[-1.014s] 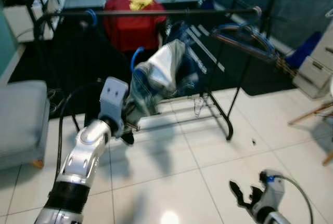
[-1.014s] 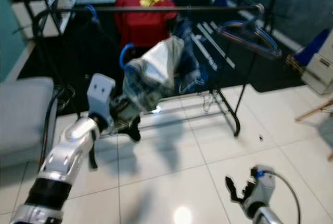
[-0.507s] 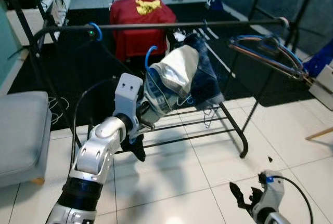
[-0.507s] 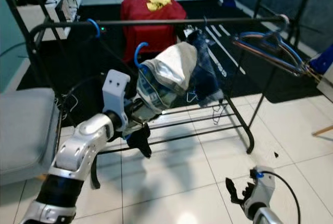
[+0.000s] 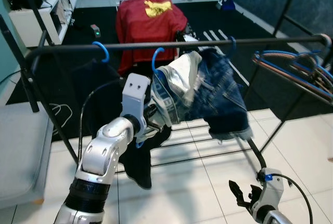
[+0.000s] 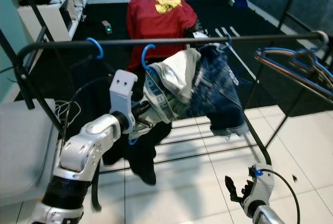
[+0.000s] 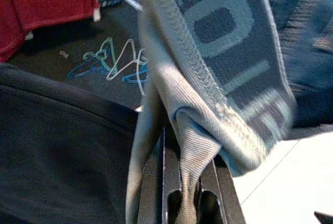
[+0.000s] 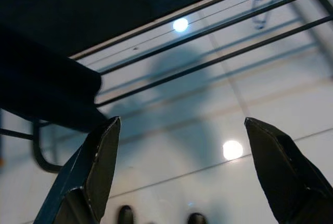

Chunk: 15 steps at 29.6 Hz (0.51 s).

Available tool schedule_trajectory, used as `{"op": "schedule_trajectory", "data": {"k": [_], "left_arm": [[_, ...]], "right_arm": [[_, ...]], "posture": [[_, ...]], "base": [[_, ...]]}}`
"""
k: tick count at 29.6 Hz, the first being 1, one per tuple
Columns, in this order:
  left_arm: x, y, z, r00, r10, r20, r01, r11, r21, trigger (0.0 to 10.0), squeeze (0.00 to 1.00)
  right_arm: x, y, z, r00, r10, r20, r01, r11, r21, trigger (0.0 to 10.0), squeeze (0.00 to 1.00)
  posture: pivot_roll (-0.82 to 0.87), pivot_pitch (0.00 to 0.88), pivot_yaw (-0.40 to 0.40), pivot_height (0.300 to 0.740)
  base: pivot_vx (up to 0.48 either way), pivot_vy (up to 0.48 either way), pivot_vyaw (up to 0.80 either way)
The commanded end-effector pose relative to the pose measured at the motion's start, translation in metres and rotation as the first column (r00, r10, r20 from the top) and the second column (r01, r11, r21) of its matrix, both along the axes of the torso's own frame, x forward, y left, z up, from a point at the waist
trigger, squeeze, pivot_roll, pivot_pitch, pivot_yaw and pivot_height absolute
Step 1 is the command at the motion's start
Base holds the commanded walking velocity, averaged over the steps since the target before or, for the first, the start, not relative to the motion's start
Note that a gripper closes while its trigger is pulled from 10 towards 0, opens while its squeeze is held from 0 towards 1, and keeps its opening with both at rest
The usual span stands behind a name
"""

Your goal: Hang hanger

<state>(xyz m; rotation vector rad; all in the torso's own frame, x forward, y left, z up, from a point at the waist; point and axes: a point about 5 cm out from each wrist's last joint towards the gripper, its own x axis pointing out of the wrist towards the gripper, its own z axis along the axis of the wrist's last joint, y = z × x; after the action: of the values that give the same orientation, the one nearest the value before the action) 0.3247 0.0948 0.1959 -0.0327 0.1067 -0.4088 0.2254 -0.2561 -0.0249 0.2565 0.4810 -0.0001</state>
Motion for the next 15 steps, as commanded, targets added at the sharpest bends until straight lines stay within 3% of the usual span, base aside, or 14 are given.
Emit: {"op": "schedule_trajectory", "data": {"k": [1,3,6,9,15], "left_arm": [[-0.002,-0.003,0.001,1.0,0.011,-0.029,-0.011,1.0,-0.022,10.0,0.0],[-0.002,-0.003,0.001,0.999,0.021,-0.041,-0.022,0.999,-0.028,10.0,0.0],[0.0,-0.001,0.0,0.994,0.069,-0.079,-0.072,0.997,-0.041,10.0,0.0],[0.002,0.0,0.0,0.987,0.105,-0.121,-0.119,0.987,-0.109,10.0,0.0],[-0.003,-0.013,0.004,0.986,0.047,-0.159,-0.086,0.965,-0.248,10.0,0.0]], "right_arm": [[-0.017,-0.007,-0.011,0.998,-0.024,-0.055,0.023,1.0,-0.006,10.0,0.0],[-0.019,-0.007,-0.012,0.998,-0.027,-0.062,0.027,1.0,-0.005,10.0,0.0],[-0.024,-0.009,-0.015,0.997,-0.033,-0.076,0.033,0.999,-0.006,10.0,0.0],[-0.028,-0.01,-0.018,0.995,-0.038,-0.093,0.038,0.999,-0.007,10.0,0.0],[-0.031,-0.015,-0.021,0.989,-0.056,-0.136,0.055,0.998,-0.013,10.0,0.0]], "posture": [[-0.05,0.115,0.001,0.74],[-0.05,0.115,0.001,0.74],[-0.05,0.116,0.002,0.74],[-0.05,0.117,0.0,0.74],[-0.05,0.119,-0.002,0.74]], "base": [[0.458,0.0,0.0],[0.458,0.0,0.0],[0.0,0.0,0.0],[0.0,0.0,0.0],[0.0,0.0,0.0]]}}
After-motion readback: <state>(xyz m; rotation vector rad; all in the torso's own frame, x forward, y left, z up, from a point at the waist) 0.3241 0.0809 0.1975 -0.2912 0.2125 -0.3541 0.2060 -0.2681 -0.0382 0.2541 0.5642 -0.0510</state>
